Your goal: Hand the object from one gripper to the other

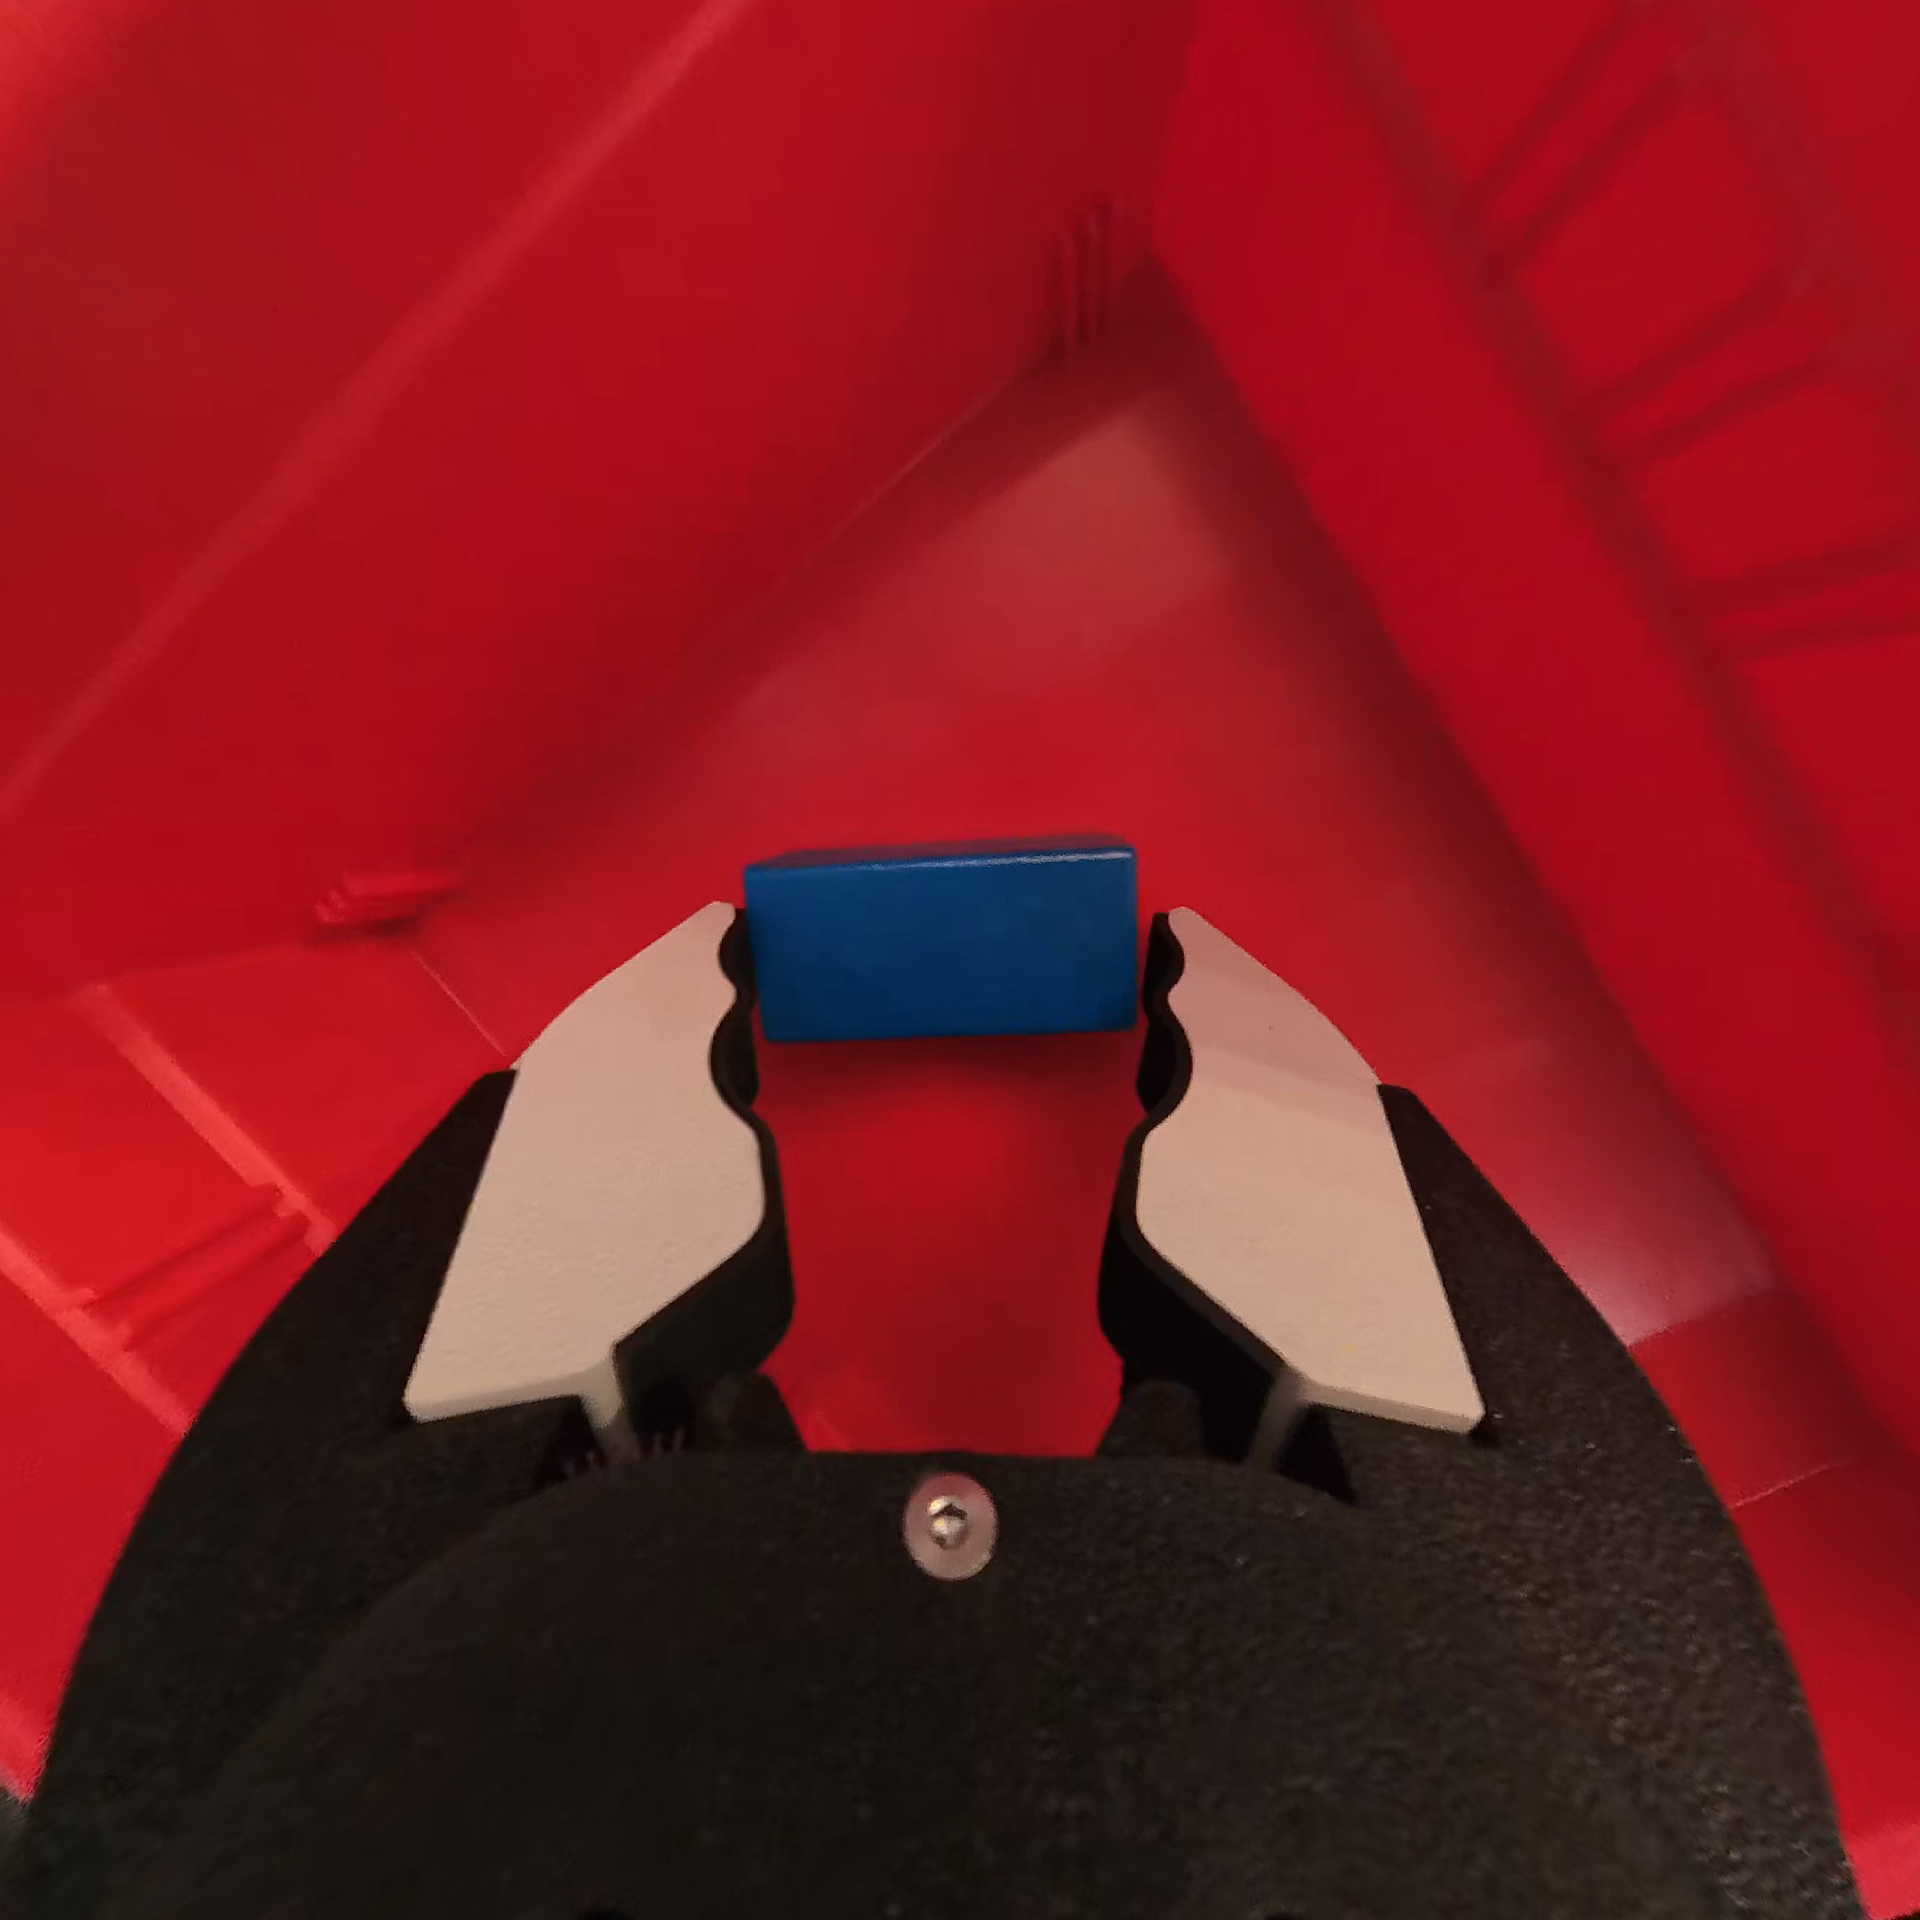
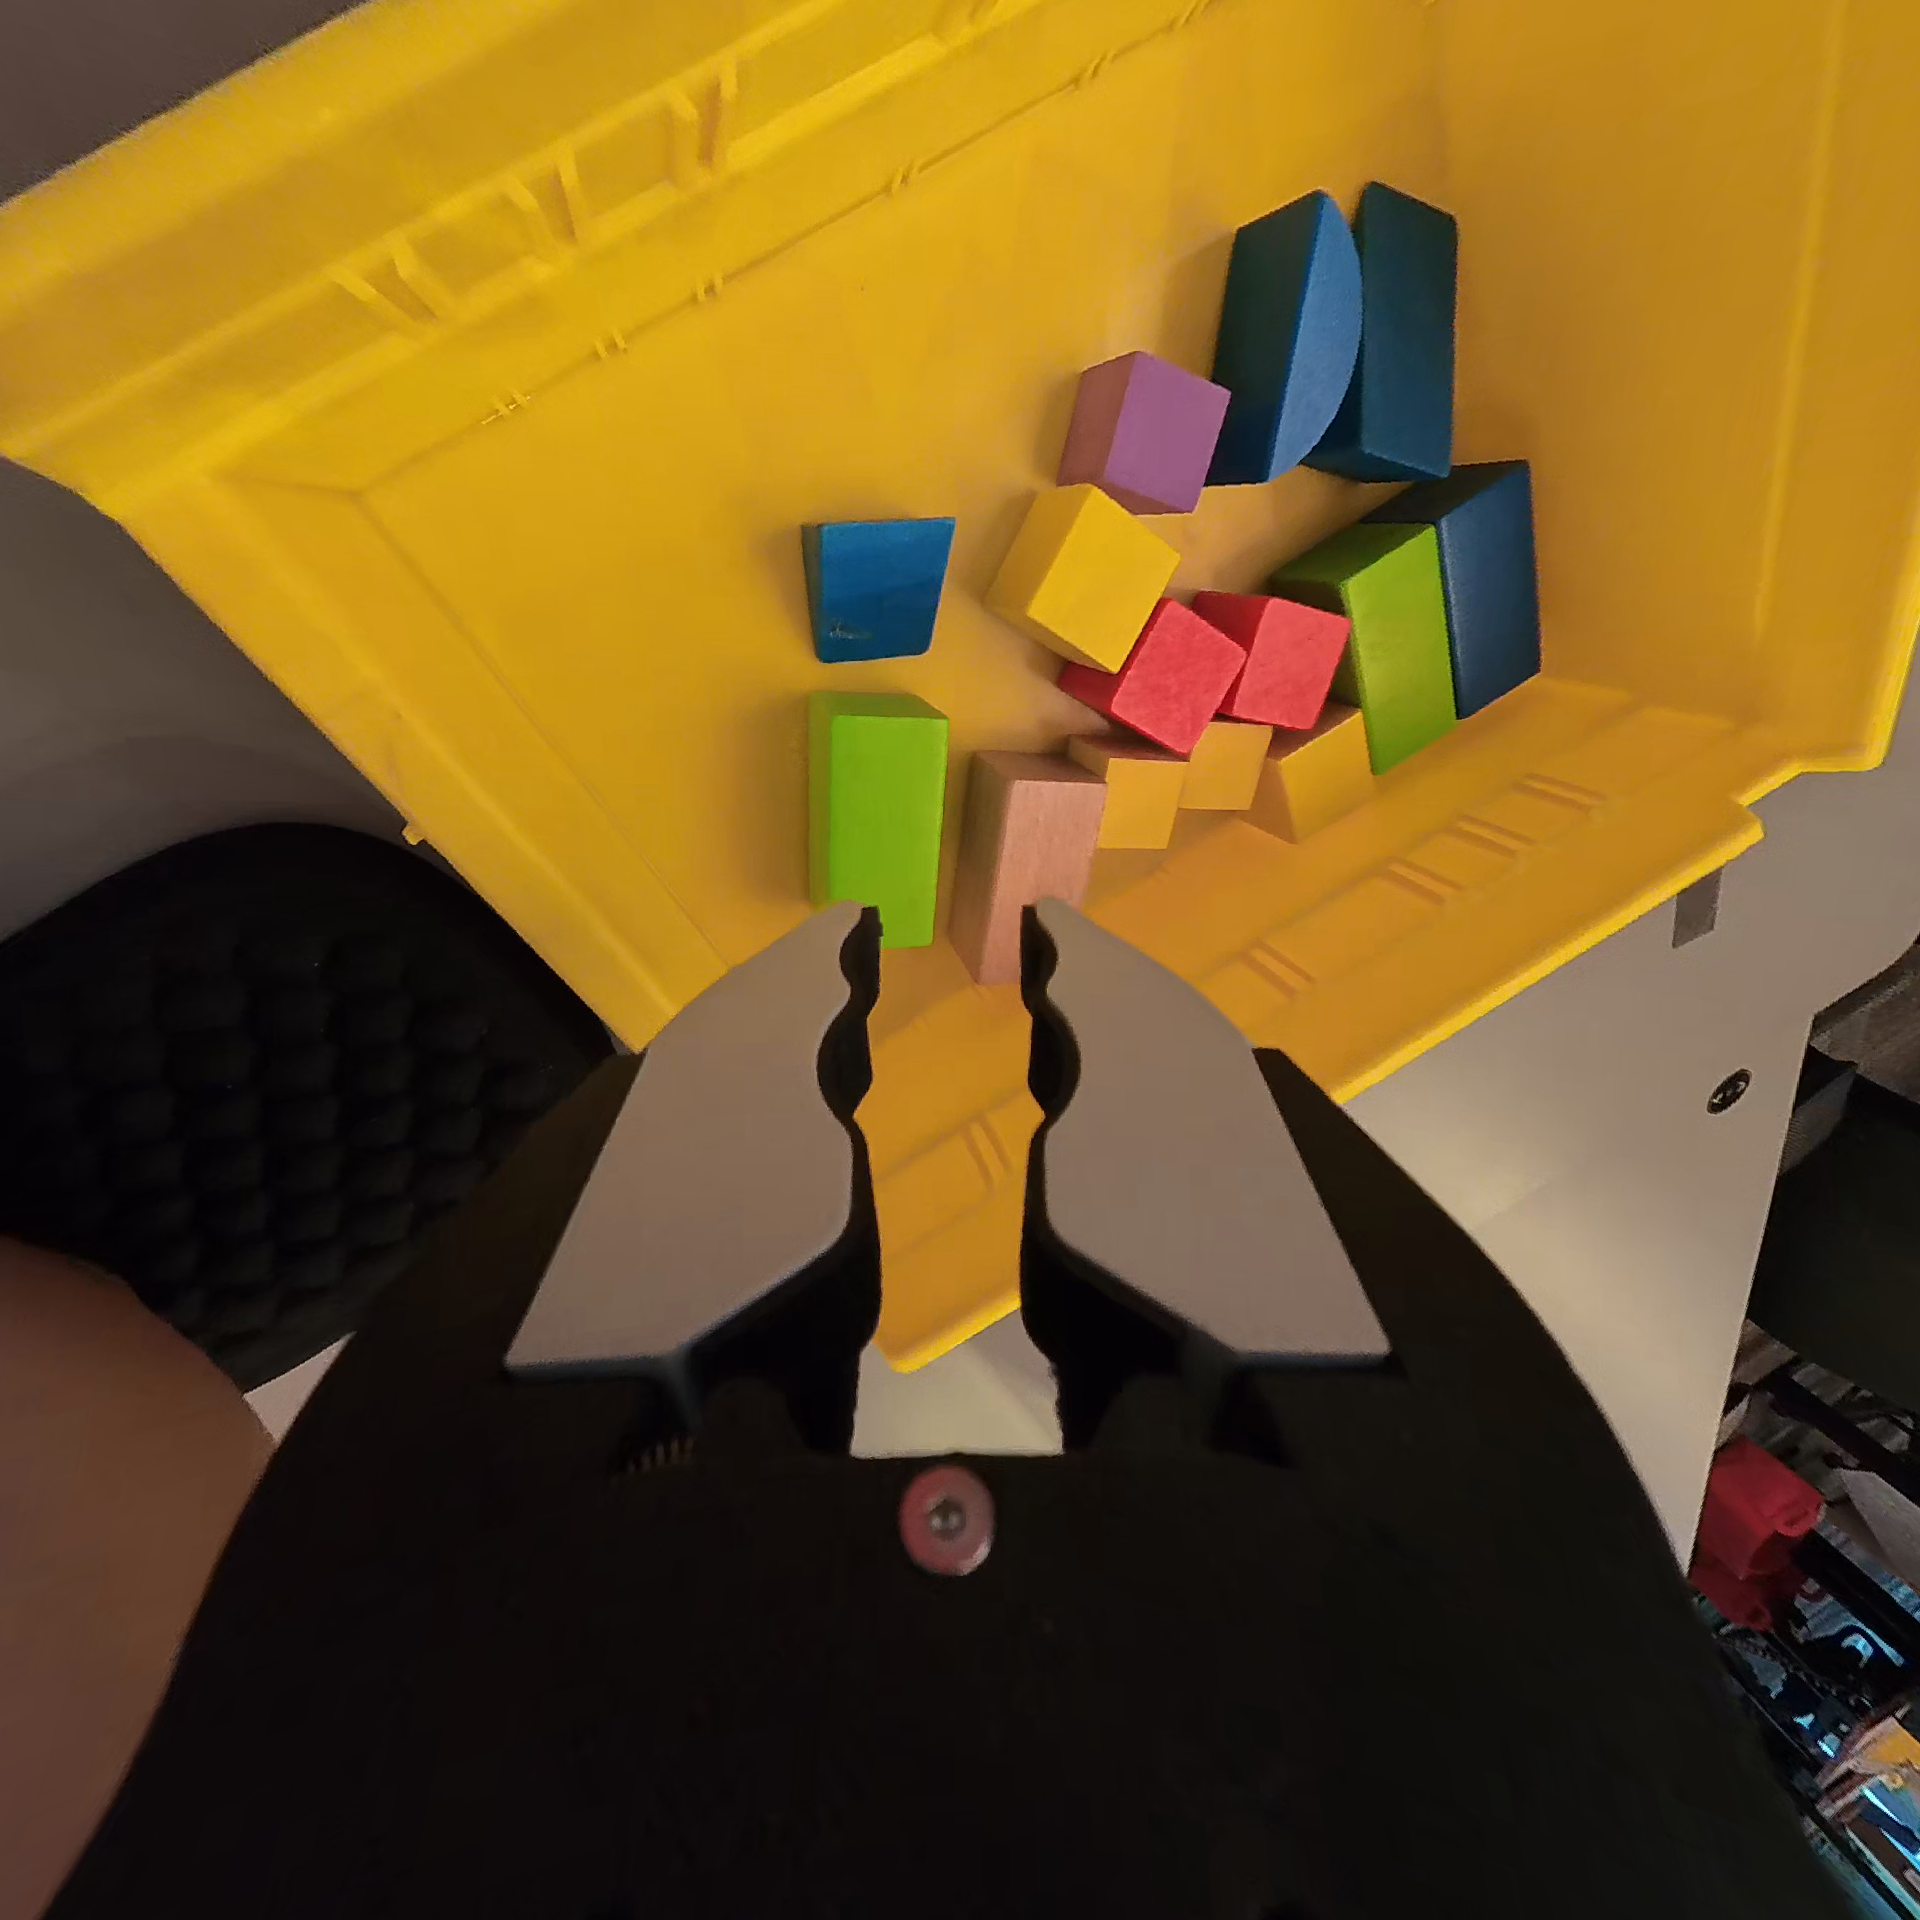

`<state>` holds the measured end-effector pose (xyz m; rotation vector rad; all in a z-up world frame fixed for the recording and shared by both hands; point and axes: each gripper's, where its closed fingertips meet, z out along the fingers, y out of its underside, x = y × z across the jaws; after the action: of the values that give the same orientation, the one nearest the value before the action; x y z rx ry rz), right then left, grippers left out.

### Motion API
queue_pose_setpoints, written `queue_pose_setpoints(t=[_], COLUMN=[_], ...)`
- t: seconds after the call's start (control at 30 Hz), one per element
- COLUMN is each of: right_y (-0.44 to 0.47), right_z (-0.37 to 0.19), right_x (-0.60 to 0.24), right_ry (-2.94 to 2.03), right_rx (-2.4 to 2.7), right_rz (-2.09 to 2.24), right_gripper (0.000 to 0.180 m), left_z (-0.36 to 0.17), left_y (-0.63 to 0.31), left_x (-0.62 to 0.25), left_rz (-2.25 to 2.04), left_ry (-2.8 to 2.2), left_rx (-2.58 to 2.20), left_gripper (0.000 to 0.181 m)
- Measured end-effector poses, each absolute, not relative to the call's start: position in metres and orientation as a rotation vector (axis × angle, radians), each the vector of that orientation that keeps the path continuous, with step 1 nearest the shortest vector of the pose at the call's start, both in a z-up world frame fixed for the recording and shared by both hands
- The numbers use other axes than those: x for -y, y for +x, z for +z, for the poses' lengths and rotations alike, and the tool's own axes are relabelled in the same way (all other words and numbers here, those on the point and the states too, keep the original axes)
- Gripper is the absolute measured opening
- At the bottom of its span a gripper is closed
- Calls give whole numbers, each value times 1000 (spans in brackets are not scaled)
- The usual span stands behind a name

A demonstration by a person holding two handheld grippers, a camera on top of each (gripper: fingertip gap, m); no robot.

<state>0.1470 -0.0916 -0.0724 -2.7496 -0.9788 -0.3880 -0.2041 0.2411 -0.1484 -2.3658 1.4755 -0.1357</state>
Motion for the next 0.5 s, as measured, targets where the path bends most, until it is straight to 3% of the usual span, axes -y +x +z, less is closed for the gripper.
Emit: queue_pose_setpoints(t=[0.5], right_y=[141], right_z=[-60], right_x=[76], right_ry=[-2655], right_rx=[963], right_rz=[-412], right_gripper=[23], left_z=[-121], left_y=[-202], left_x=[-227], left_rz=[-459], left_ry=[-2409], left_rx=[-1430], left_gripper=[70])
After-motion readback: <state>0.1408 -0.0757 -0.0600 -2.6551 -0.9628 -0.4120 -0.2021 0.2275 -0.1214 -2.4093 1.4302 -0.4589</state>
